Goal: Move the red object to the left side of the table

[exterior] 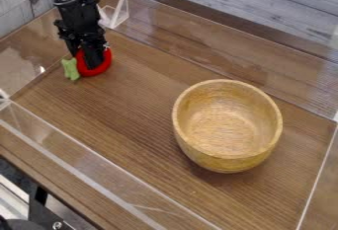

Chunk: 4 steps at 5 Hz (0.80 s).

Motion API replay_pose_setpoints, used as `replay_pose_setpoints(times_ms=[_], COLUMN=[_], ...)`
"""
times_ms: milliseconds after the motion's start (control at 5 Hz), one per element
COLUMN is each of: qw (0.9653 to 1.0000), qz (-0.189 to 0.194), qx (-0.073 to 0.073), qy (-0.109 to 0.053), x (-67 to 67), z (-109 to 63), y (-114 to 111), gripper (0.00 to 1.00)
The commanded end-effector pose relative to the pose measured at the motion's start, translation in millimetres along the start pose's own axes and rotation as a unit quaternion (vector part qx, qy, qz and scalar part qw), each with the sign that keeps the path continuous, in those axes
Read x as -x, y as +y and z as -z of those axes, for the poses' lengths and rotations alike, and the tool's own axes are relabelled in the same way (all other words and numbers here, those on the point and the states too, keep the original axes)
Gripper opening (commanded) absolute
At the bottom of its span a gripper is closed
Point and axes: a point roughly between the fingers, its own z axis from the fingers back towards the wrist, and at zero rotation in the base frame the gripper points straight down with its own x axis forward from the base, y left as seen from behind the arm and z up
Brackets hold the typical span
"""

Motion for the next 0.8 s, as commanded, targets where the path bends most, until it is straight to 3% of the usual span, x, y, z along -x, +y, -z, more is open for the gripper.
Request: replay_pose_setpoints(times_ms=[0,600], qw=[1.0000,0.9999], qz=[-0.005,-0.008], qx=[-0.004,0.009], qy=[-0.004,0.006], x=[-3.1,-6.8], z=[-0.1,4.3], y=[6.5,9.0], gripper=[0.00,0.00])
